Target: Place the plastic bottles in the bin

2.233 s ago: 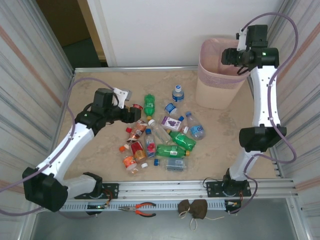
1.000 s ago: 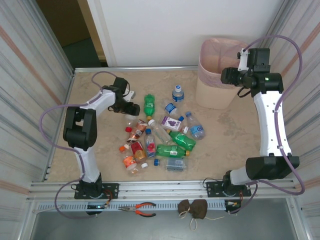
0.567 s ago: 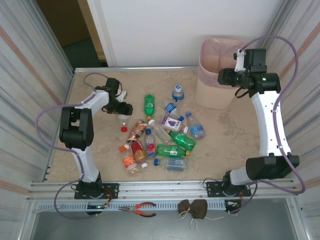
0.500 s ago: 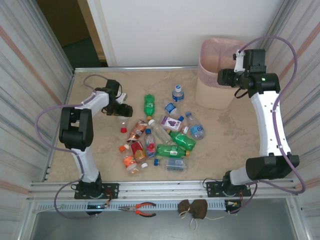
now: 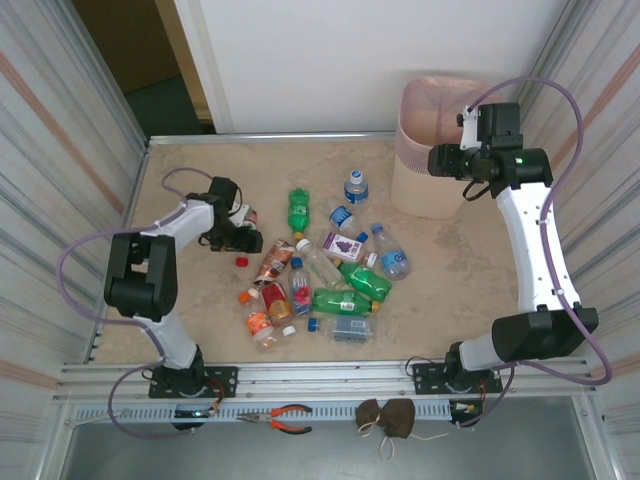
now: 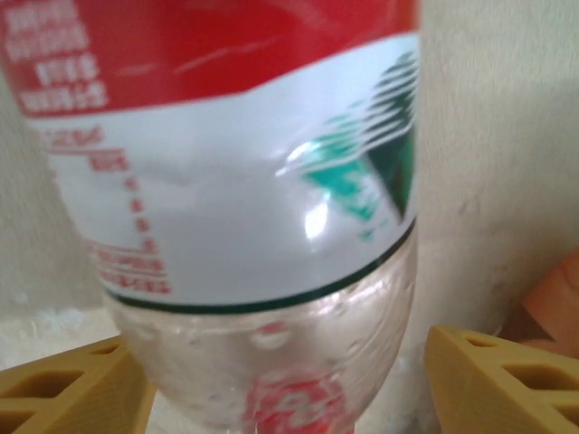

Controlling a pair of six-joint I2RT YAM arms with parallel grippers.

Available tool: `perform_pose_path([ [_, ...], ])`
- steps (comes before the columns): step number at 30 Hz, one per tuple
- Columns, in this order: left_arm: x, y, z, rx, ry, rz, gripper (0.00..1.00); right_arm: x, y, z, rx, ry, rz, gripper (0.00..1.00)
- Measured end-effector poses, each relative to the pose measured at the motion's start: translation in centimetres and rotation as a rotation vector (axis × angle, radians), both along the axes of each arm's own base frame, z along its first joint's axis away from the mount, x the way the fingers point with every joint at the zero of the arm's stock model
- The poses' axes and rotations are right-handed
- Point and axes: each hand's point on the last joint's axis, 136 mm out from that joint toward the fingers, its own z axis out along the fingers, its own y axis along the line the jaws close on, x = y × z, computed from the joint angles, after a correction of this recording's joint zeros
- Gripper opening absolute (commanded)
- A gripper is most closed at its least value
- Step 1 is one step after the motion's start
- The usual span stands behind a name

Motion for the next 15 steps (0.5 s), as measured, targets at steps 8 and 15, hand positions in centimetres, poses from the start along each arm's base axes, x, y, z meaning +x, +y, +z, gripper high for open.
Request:
perform_pose_path([
  [8,-2.1,0.2,-1.1,0.007,0.042,0.018,0.6,-0.3,0.5,0.3,0.001,-0.009,0.013,0.68],
  [15,-2.5,0.1,-1.6,0.006,0.049,0.022,0.44,-0.3,0.8,0.4,0.0,-0.011,0.021,0.68],
])
